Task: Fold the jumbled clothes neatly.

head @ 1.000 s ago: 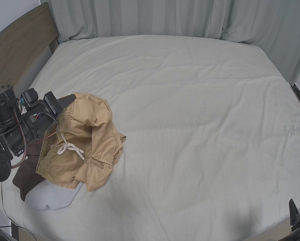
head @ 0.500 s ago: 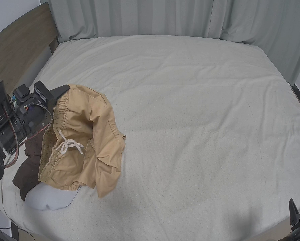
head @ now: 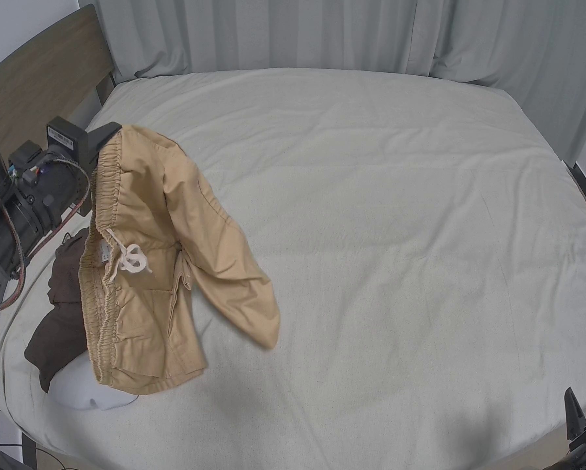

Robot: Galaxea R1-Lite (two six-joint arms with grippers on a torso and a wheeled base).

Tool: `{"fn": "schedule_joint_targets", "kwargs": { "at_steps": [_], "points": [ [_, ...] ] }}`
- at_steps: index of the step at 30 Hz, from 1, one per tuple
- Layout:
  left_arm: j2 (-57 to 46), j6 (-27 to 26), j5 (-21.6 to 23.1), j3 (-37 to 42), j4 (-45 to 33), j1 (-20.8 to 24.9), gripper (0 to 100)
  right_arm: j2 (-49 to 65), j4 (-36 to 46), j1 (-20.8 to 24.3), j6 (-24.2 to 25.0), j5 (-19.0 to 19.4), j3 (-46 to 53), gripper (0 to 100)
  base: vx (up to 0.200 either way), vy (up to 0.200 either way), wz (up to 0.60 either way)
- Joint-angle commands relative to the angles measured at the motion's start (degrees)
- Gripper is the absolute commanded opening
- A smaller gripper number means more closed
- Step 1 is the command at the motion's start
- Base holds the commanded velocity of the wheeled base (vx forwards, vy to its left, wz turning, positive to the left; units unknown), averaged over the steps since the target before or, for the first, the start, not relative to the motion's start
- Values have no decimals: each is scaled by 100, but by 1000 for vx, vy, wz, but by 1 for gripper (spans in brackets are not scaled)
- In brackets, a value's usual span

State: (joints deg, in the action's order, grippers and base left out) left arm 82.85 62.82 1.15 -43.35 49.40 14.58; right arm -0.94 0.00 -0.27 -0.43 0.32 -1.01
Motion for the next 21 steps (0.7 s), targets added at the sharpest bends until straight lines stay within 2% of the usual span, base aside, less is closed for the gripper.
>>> {"fn": "schedule_joint_targets", "kwargs": {
  "at_steps": [1, 6, 11, 21],
  "points": [
    [-278, 46, -141, -147, -62, 230, 0, 85, 0, 0, -1, 3, 101, 100, 0, 0, 0],
    [-559, 46, -387, -385, -229, 687, 0, 85, 0, 0, -1, 3, 101, 100, 0, 0, 0],
    [-893, 46, -387, -851, -862, 994, 0, 85, 0, 0, 8, 3, 101, 100, 0, 0, 0],
    [-963, 46, -475, -675, -1028, 1012, 0, 85, 0, 0, 16, 3, 101, 100, 0, 0, 0]
  ]
}}
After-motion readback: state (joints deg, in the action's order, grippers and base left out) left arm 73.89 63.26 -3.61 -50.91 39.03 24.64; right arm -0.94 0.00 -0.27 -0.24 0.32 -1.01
